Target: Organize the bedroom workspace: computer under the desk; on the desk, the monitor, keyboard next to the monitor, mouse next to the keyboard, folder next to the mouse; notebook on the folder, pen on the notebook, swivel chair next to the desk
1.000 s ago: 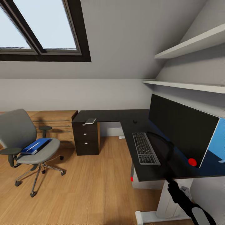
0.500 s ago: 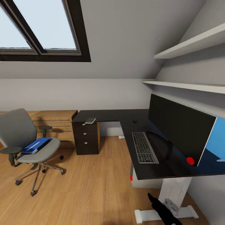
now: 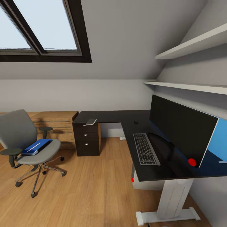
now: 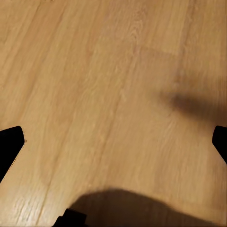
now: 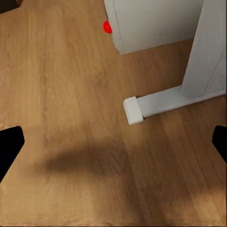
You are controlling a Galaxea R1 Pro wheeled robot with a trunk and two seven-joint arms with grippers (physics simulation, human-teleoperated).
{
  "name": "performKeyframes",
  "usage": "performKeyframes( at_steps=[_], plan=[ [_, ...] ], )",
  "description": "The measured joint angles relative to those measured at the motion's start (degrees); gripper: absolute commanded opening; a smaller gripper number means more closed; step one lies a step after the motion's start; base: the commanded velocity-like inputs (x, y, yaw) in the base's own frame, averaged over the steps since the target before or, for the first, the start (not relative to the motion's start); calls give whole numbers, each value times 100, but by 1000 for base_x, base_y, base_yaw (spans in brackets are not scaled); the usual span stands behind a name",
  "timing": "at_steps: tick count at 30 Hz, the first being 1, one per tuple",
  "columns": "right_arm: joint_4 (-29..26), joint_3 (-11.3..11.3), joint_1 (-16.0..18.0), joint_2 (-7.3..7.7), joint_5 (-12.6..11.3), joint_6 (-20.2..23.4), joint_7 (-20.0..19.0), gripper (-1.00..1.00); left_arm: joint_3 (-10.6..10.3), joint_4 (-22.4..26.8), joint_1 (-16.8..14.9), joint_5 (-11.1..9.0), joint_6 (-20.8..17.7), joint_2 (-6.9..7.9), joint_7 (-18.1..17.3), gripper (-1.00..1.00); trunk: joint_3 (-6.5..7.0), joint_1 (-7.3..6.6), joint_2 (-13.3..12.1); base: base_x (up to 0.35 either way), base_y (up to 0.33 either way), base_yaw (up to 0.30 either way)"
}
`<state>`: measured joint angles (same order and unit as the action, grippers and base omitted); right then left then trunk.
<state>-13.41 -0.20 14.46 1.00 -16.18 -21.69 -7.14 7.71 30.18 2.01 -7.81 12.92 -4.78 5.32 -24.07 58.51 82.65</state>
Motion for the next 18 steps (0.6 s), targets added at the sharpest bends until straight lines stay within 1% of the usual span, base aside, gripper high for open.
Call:
performKeyframes(
  at_steps=[2, 3, 7, 11, 14, 18],
  plan=[
    [133, -10, 0, -2, 10, -17, 115, 100, 5, -127, 0, -1, 159, 5, 0, 100, 0, 0, 0, 0, 0, 0],
    [222, -17, 0, -3, 15, -29, 192, 100, 11, -258, 0, -4, 304, 8, -2, 100, 0, 0, 0, 0, 0, 0],
    [328, -15, 1, -4, 26, -57, 268, 100, 22, -545, 0, -6, 589, 19, -9, 100, 0, 0, 0, 0, 0, 0],
    [370, 4, 1, -4, 70, -130, 290, 100, 35, -768, -1, -8, 719, 88, -16, 100, 0, 0, 0, 0, 9, 0],
    [393, 23, 1, -5, 95, -226, 291, 100, 33, -820, -1, -7, 747, 119, -17, 100, 0, 0, 0, 0, 92, 0],
    [411, 42, 0, -5, 117, -295, 292, 100, 32, -848, -1, -3, 772, 132, -16, 100, 0, 0, 0, 0, 259, 0]
  ],
)
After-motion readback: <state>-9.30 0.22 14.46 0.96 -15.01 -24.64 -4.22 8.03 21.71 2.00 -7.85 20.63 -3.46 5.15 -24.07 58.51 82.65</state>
